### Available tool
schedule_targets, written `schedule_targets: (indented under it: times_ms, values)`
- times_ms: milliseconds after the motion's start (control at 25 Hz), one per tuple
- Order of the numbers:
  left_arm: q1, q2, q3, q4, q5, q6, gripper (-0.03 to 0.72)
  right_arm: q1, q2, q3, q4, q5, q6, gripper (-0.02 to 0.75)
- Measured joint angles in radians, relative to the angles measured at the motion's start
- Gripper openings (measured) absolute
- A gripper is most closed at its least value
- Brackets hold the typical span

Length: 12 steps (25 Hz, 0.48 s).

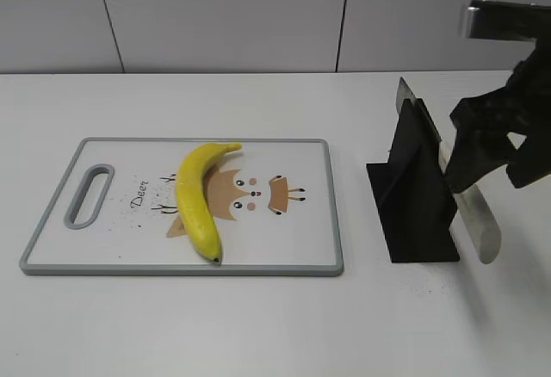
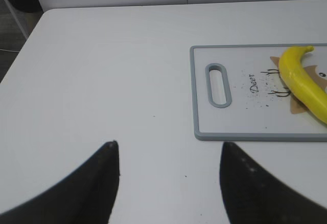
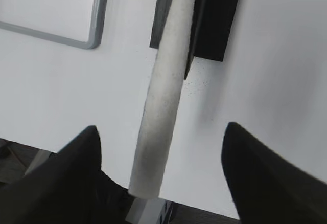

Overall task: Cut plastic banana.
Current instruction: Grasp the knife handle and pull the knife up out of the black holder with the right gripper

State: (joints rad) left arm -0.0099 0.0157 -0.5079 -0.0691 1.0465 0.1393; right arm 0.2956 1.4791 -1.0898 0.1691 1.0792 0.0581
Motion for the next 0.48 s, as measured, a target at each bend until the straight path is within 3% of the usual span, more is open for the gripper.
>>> schedule_targets:
  times_ms: [480]
  values:
    - [0.0,0.0,0.0,0.0,0.0,0.0,0.59,0.04,0.164,-0.001,-0.049,-0.02,0.067,0.568]
